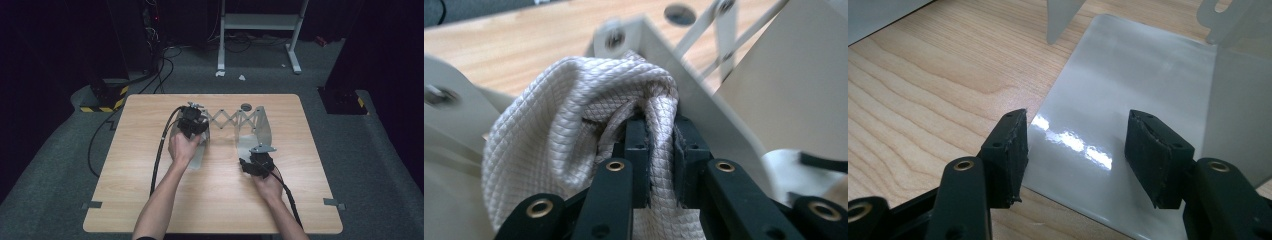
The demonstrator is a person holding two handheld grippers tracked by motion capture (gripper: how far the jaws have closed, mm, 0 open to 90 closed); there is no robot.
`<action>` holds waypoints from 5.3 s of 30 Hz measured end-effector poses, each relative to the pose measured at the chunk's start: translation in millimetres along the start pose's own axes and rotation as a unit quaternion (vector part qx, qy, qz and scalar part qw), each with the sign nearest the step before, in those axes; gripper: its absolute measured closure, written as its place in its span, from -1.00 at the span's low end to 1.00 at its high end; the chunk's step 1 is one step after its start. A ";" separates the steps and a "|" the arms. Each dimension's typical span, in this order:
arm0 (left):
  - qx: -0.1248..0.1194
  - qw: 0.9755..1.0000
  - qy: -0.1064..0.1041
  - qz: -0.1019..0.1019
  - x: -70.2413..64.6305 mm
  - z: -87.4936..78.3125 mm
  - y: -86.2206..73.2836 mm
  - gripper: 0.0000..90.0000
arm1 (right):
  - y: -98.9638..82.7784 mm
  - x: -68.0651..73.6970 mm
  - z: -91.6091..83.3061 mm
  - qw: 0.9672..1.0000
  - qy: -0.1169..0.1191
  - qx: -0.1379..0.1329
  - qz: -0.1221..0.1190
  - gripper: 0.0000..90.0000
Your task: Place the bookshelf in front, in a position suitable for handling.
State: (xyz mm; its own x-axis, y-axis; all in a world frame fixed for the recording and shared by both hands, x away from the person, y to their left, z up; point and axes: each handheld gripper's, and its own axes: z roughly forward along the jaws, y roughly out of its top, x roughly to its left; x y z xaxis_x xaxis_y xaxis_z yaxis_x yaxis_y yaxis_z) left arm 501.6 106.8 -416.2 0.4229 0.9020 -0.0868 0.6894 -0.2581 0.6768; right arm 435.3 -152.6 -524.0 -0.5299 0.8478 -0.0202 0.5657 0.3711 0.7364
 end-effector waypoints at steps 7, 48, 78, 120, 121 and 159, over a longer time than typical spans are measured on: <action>0.041 0.999 0.011 -0.007 1.8 20.9 -9.6 0.76 | 0.0 0.0 -0.1 1.000 0.000 0.000 0.000 -0.05; 0.027 0.996 0.081 0.001 -8.1 -9.0 31.4 0.75 | -0.1 0.7 -0.2 1.000 0.001 0.001 0.002 -0.05; 0.097 0.991 0.092 -0.017 4.3 42.5 -4.0 0.76 | -0.3 0.8 -0.4 1.000 0.004 0.001 -0.001 -0.08; 0.063 0.989 0.116 0.069 -8.6 -43.4 -50.5 0.77 | -0.2 0.8 -0.3 1.000 0.007 0.001 -0.004 -0.08; 0.057 0.989 0.116 0.068 -7.8 -47.5 -48.3 0.77 | -0.2 0.8 -0.3 1.000 0.007 0.001 -0.004 -0.08; 0.109 0.989 0.089 0.046 9.3 0.1 -98.1 0.77 | -0.2 1.5 -0.5 1.000 0.007 0.002 -0.003 -0.08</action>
State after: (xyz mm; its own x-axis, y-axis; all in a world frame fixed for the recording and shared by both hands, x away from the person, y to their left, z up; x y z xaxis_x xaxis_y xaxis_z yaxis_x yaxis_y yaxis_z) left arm 437.9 140.4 -483.4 0.3920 0.9132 0.1113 0.7714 -0.3922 0.5011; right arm 434.1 -151.6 -523.9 -0.5410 0.8409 -0.0151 0.5657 0.3771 0.7333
